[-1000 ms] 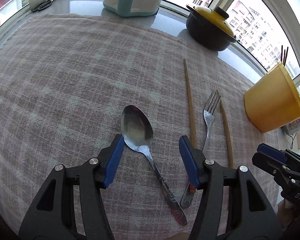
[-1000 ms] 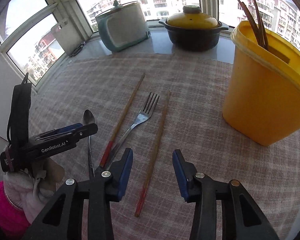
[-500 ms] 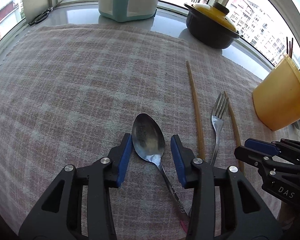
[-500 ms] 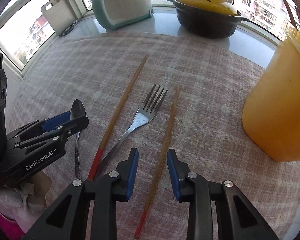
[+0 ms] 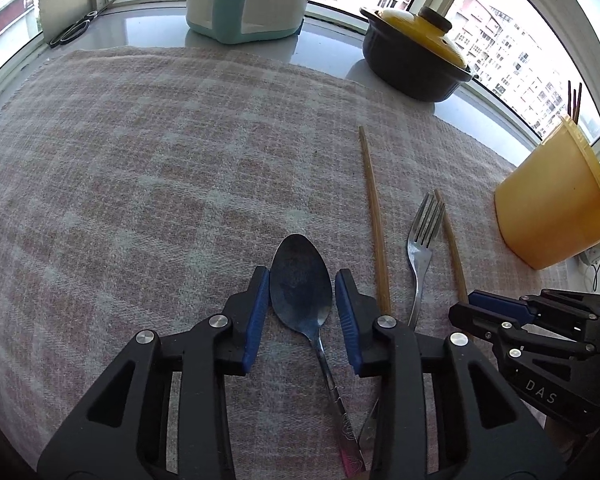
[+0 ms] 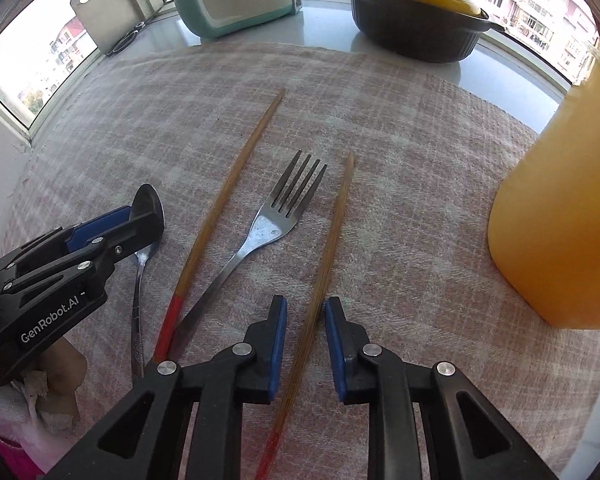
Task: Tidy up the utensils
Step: 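Close the left gripper on the metal spoon while the right gripper grasps a chopstick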
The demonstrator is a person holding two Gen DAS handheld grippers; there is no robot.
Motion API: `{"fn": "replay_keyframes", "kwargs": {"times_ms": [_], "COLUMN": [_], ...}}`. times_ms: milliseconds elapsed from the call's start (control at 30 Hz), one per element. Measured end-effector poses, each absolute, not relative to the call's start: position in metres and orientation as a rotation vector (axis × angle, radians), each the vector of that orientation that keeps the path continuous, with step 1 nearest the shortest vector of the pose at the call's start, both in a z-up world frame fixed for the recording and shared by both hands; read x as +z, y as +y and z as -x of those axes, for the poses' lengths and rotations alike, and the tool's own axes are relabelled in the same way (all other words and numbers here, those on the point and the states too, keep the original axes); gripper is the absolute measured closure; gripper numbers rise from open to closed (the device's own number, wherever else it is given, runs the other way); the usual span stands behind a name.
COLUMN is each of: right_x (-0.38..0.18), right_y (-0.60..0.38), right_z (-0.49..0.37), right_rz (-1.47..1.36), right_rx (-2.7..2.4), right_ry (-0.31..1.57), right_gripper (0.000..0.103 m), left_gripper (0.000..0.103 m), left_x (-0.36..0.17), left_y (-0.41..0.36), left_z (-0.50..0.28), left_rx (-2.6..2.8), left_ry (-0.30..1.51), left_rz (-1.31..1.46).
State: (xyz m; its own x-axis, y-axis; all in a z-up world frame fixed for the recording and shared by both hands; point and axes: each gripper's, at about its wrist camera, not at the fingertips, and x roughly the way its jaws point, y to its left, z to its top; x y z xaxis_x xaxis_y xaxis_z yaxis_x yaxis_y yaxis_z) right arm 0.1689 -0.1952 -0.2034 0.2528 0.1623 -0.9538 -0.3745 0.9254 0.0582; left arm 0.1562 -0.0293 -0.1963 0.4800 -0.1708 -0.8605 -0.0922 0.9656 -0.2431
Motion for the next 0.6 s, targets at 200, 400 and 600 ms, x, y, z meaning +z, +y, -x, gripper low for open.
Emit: {"fn": "replay_keyframes", "kwargs": {"times_ms": [200, 400, 600], "right_x": [-0.202, -0.203, -0.203], "right_y": [-0.201, -0.199, -0.196], "right_z": [-0.166, -0.166, -0.169], "right_rz": [0.193, 0.222, 0.243], "right_rx": [0.365, 0.361, 0.369], "right_ry": [1.266, 1.261, 1.254], "right_gripper": [0.085, 0.089, 0.096], "left_gripper": [0.057, 0.069, 0.07], "left_x": [-0.197, -0.199, -0.196], "left_y": [-0.054, -0.059, -0.044], "left_z": [-0.164, -0.167, -0.166], "left_rx": [-0.077, -0.043, -0.066], "left_ry": [1.065, 1.047, 1.056], "left_rz": [0.155, 0.102, 0.195]}}
